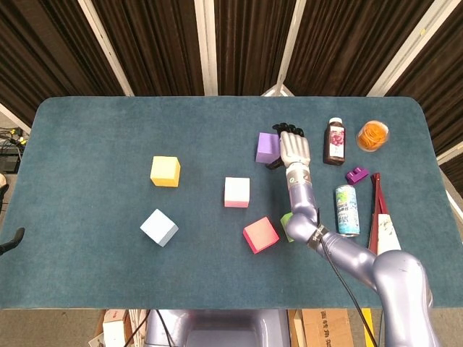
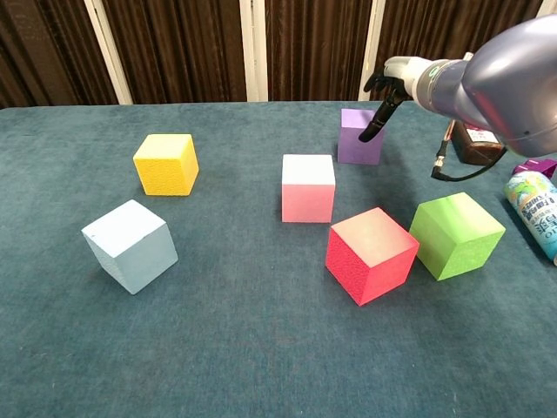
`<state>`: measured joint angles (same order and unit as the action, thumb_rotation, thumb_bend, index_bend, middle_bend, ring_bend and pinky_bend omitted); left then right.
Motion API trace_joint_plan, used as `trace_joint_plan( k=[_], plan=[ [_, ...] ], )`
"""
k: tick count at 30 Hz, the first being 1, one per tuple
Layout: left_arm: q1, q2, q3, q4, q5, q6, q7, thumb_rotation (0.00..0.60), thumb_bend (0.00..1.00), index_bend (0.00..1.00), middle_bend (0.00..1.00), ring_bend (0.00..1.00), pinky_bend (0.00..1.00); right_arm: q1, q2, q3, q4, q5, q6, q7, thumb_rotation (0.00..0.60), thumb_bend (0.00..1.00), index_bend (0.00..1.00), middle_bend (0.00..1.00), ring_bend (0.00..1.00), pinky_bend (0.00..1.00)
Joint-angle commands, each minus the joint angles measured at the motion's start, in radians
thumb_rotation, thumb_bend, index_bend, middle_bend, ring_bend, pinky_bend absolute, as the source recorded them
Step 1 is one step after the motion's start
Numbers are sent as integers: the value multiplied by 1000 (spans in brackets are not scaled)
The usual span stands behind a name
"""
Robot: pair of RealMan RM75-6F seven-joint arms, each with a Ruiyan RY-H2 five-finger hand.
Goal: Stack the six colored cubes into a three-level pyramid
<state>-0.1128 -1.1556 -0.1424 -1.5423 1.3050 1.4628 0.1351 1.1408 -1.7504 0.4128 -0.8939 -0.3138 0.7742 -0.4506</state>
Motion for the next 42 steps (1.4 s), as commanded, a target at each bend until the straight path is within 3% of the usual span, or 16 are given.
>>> trace_joint_plan(
  k=[1, 17, 28, 36, 39, 42],
  plan=[
    [1, 0, 0, -1, 1, 2, 0, 600, 363, 56, 0, 0, 0, 0, -13, 7, 24, 3, -16, -7, 600, 133, 177, 124, 13, 0],
    [-1, -6, 7, -6, 6, 2, 18, 600, 363, 59, 0, 0, 0, 3, -64, 26, 135, -24, -74, -13, 600, 133, 177, 125, 14, 0],
    [0, -1, 7, -11, 4, 1, 13, 600, 363, 69, 0, 0, 0, 3, -93, 46, 181, -43, -84, -12, 600, 133, 177, 331, 126, 0],
    [1, 0, 10, -13, 7, 1, 11, 600, 363, 74, 0, 0, 0, -8, -97, 62, 163, -82, -68, 15, 600, 134, 178, 360, 151, 0],
    [0, 1, 10, -13, 6, -2, 11, 600, 363, 74, 0, 0, 0, -13, -96, 67, 153, -99, -65, 32, 600, 133, 256, 380, 164, 0],
    [-1, 2, 10, -13, 5, -4, 12, 600, 363, 75, 0, 0, 0, -19, -95, 72, 145, -123, -53, 52, 600, 135, 447, 426, 199, 0]
  ],
)
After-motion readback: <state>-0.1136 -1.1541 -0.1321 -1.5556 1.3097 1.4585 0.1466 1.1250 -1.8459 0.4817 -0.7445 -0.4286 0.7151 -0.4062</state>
